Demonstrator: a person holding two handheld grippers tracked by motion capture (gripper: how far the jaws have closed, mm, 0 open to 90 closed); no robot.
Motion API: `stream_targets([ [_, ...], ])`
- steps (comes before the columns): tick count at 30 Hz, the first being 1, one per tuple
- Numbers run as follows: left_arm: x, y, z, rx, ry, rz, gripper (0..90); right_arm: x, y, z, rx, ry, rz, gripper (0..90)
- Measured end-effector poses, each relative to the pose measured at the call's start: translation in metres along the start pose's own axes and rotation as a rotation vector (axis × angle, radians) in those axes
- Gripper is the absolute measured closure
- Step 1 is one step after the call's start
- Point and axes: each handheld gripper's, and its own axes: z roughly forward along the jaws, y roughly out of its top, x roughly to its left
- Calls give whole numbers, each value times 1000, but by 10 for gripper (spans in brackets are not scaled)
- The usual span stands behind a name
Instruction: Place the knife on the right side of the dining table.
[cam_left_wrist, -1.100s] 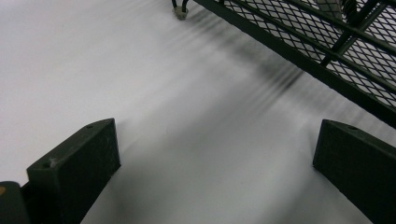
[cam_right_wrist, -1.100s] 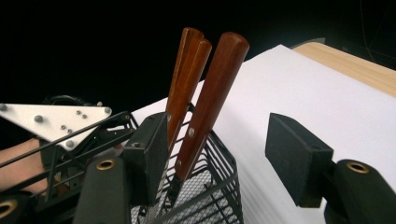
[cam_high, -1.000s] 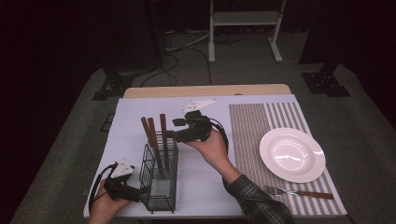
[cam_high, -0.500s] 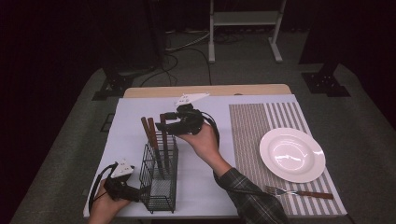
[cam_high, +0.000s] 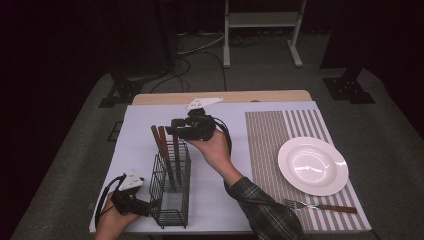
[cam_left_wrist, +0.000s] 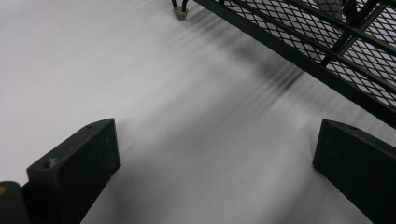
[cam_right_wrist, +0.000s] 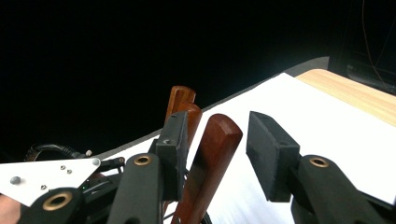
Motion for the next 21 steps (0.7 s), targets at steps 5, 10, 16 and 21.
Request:
stream_targets([
  [5,0,0,0,0,0,0,0,0,-1,1,1,0,-5,646],
  [10,0,0,0,0,0,0,0,2,-1,-2,-5,1,-14,686],
  [16,0,0,0,1,0,1,0,5,-2,-8,-13,7,-9,695],
  [21,0,0,0,-1,0,0,0,12,-3,-17,-33,37,-18,717],
])
